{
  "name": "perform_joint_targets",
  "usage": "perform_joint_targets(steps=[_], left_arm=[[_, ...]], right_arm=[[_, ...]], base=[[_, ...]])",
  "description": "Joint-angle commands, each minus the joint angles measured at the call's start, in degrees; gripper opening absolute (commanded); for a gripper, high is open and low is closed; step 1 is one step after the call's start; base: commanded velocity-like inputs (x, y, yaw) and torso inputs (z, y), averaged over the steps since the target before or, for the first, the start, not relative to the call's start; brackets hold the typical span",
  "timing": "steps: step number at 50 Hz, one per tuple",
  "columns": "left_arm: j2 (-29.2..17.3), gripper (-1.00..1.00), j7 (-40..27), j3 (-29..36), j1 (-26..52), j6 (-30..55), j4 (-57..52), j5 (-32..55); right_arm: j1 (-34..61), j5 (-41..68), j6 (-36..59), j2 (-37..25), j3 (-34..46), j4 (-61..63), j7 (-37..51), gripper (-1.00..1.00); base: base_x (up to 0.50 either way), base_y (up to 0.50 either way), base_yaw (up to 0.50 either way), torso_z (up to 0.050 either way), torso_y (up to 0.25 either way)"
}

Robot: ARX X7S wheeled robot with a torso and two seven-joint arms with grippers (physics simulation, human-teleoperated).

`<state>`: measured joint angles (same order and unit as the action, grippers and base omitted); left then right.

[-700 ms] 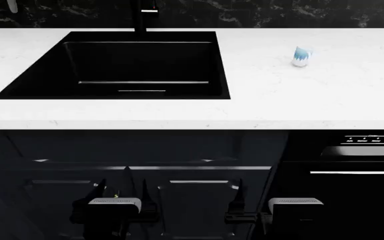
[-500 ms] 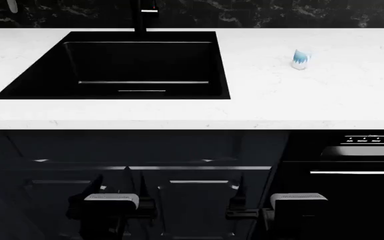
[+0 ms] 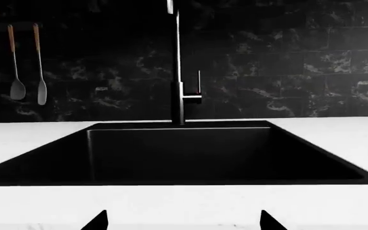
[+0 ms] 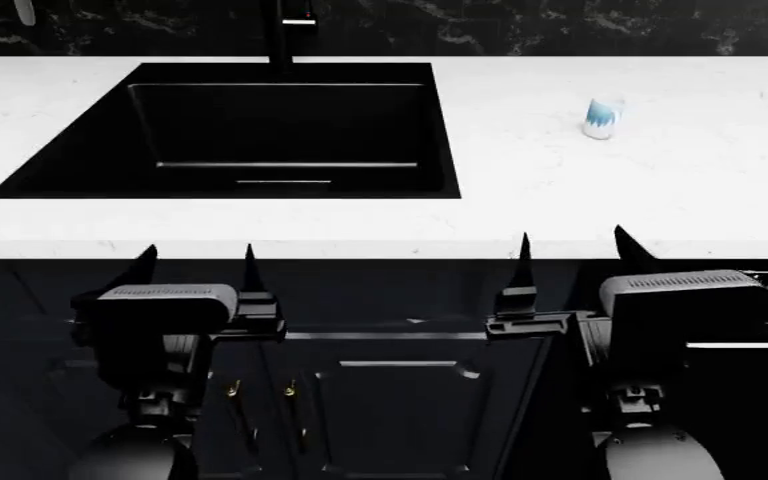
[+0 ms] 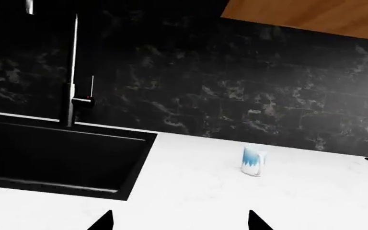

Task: A wet mug is on the counter and needs to be dried. Pick it up and place it upside down in the open cabinet.

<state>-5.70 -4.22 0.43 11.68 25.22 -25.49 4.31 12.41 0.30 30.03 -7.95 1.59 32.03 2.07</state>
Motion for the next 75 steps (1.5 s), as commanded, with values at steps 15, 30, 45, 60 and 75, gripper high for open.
perform_joint_targets(steps=[15,30,45,60,75], left_arm=[[-2.06,1.00,-0.34,-0.80,1.15,1.97,-3.63,3.72],[-2.93,1.00,-0.70,-0.95,0.21,-0.65,-2.85,4.44],[-3.19,1.00,-1.61,-1.70,-0.40,-0.49,-3.27,5.97],[-3.68,1.00,-2.32,-1.83,-0.29,-0.52,-2.58,6.89],[-4.53,1.00,-3.68,-1.11,0.81,1.52,-3.43,6.90]], right_arm=[[4.79,0.88,8.47,-0.94,0.20,6.62,1.81,1.00],[4.74,1.65,8.91,-1.22,0.97,6.93,2.27,1.00],[4.41,2.36,9.19,-1.37,1.19,7.19,3.08,1.00],[4.39,2.89,9.05,-1.70,1.58,7.00,3.77,1.00],[4.92,3.53,10.57,-2.49,2.55,7.67,3.79,1.00]], base=[[0.00,-0.09,0.00,0.046,0.000],[0.00,-0.27,0.00,0.015,0.000],[0.10,-0.12,0.00,0.010,0.000],[0.24,-0.08,0.00,0.025,0.000],[0.25,-0.08,0.00,0.000,0.000]])
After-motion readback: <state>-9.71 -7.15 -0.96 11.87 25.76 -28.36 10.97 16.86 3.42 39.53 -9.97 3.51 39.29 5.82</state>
